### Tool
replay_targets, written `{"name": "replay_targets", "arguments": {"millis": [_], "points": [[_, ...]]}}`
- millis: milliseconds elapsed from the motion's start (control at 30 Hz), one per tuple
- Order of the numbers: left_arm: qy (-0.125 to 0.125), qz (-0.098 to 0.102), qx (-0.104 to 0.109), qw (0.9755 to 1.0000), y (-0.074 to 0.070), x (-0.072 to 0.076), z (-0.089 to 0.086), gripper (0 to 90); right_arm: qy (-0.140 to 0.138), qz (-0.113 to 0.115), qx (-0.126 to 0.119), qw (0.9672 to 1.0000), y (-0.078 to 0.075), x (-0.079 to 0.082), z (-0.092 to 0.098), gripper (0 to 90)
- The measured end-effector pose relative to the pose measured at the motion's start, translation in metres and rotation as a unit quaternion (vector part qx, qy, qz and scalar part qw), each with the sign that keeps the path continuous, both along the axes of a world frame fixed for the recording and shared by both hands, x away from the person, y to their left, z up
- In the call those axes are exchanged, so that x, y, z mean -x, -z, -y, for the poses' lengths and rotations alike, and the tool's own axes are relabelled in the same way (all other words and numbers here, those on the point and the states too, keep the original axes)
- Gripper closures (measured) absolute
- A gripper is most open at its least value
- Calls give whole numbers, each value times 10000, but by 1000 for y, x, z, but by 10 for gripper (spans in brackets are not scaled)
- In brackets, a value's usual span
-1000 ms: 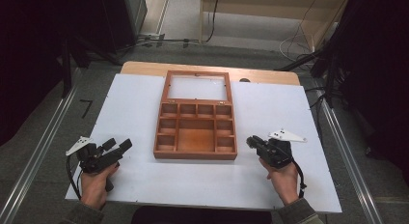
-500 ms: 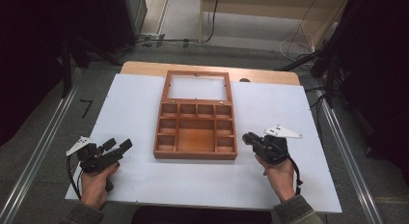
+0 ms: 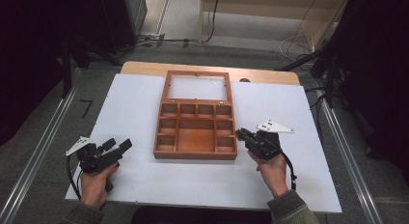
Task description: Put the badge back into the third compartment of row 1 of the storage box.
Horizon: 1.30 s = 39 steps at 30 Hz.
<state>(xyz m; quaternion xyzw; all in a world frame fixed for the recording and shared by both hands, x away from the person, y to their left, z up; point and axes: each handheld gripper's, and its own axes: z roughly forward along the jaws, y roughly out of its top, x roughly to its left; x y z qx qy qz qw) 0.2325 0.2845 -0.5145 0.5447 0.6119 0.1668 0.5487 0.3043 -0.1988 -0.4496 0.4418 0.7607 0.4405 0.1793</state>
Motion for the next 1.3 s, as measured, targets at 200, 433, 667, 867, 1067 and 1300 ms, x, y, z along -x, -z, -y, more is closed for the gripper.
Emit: {"name": "replay_targets", "arguments": {"millis": [200, 433, 667, 867, 1067, 1300], "points": [[1, 1, -7, 10000, 0, 0, 0, 163, -29, 8, -18, 10000, -1, -4, -7, 804], [-7, -1, -9, 10000, 0, 0, 0, 163, -45, -16, -28, 10000, 0, -9, -13, 804], [-9, 0, -13, 10000, 0, 0, 0, 163, -58, -28, -2, 10000, 1, -14, -19, 804], [-6, 9, -20, 10000, -1, 0, 0, 163, -84, -36, 3, 10000, 2, -18, -26, 804], [-7, 14, -7, 10000, -1, 1, -1, 163, -128, -28, 18, 9999, 1, -22, -32, 804], [-10, 13, 9, 10000, -1, 1, -1, 163, -152, -14, 28, 9999, 0, -28, -40, 804]]}}
